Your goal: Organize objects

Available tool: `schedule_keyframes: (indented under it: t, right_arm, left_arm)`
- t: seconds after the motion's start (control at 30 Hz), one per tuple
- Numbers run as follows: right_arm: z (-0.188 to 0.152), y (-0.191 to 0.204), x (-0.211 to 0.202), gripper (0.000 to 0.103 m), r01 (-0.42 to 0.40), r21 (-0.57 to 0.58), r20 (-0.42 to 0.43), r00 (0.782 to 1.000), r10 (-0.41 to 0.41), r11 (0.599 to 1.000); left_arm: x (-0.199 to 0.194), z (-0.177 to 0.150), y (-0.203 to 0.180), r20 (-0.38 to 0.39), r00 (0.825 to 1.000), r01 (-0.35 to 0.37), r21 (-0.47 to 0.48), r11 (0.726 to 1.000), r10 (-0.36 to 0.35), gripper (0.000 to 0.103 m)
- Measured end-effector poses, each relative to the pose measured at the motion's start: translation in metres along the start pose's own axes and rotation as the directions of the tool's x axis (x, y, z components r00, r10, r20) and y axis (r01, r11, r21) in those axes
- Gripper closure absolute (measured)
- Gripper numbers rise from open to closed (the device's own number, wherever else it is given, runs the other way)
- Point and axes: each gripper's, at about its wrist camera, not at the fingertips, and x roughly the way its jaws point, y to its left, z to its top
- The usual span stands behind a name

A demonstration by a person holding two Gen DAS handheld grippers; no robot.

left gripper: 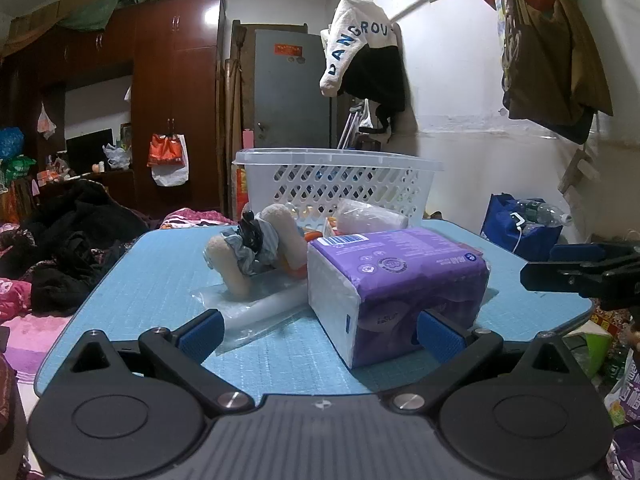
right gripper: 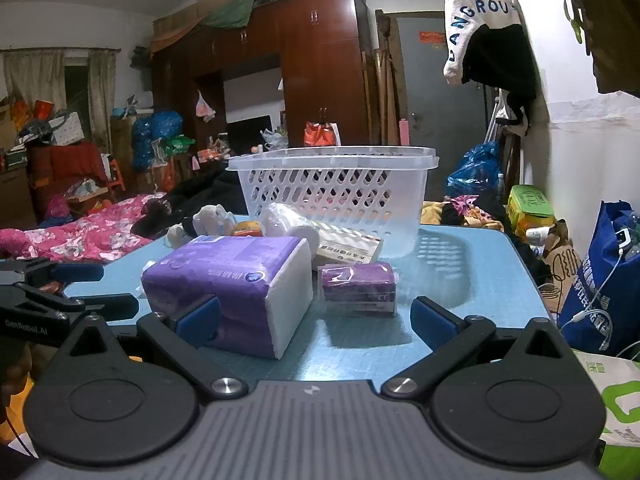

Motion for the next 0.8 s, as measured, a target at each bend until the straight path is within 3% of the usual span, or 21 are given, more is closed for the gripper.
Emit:
schedule_keyframes:
  t: [0.8]
  right_arm:
    - [-0.0019,0.0041,0.0017,0.000,-0.020,-0.005,-0.013,1.000,0.020,1.000]
  left_arm:
    - [-0.0002,0.0002,-0.0014,-0.002,1.000,0.016,-0.003,1.000,-0.016,0.000]
